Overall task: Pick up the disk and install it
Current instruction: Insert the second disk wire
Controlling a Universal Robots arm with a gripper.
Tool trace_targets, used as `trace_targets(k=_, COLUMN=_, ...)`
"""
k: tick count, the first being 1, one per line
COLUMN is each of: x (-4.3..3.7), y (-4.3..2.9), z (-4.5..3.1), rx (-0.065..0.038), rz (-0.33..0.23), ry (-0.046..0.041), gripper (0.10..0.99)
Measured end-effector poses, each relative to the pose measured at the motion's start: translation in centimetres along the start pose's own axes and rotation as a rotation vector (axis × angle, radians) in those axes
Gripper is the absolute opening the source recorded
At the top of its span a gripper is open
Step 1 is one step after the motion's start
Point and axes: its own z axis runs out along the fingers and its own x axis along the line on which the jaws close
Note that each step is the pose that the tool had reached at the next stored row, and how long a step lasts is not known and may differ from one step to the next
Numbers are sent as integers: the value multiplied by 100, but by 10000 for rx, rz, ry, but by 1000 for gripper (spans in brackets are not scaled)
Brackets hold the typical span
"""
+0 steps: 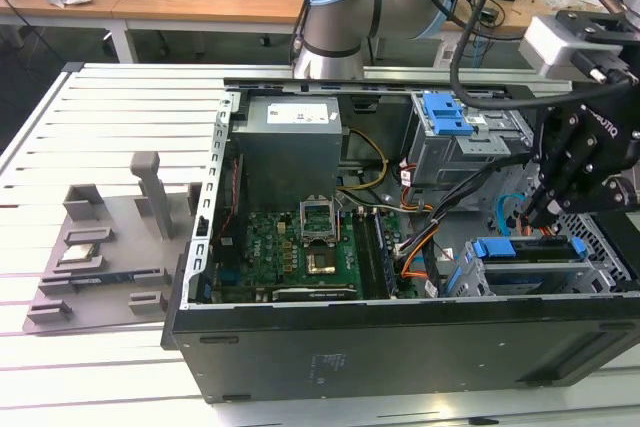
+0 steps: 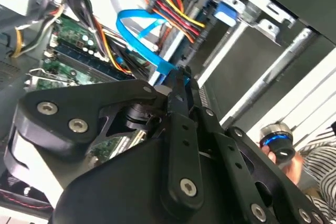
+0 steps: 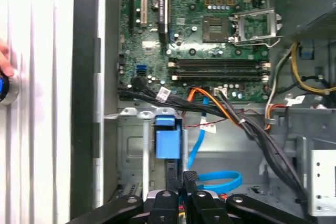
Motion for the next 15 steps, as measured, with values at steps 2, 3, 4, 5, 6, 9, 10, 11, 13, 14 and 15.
trace_targets(k=2, x=5, y=-3, z=41, rx=3, rz=-321, ry=40, gripper=161)
trace_targets(k=3, x=4, y=-6, z=94, rx=4, rz=-346, ry=47, gripper=161)
trace_targets(k=4, x=3, y=-10, z=113, rx=4, rz=-347, ry=45, gripper=161)
trace_targets(k=5, x=3, y=-15, z=131, rx=4, rz=-348, ry=44, gripper=161)
trace_targets(k=6, x=2, y=-22, z=152, rx=4, rz=-348, ry=46, gripper=161)
trace_targets(k=9, x=1, y=-46, z=177, rx=4, rz=-348, ry=46, gripper=161)
trace_targets(k=10, x=-4, y=-55, z=183, rx=4, rz=-348, ry=47, gripper=161)
trace_targets(k=11, x=-7, y=-64, z=190, rx=4, rz=-348, ry=46, gripper=161)
trace_targets(k=13, x=-14, y=-78, z=203, rx=4, rz=-348, ry=47, gripper=161)
trace_targets(k=14, x=-16, y=-79, z=211, rx=4, rz=-347, ry=47, gripper=161)
trace_targets(k=15, x=-20, y=-81, z=225, rx=4, rz=-346, ry=46, gripper=161)
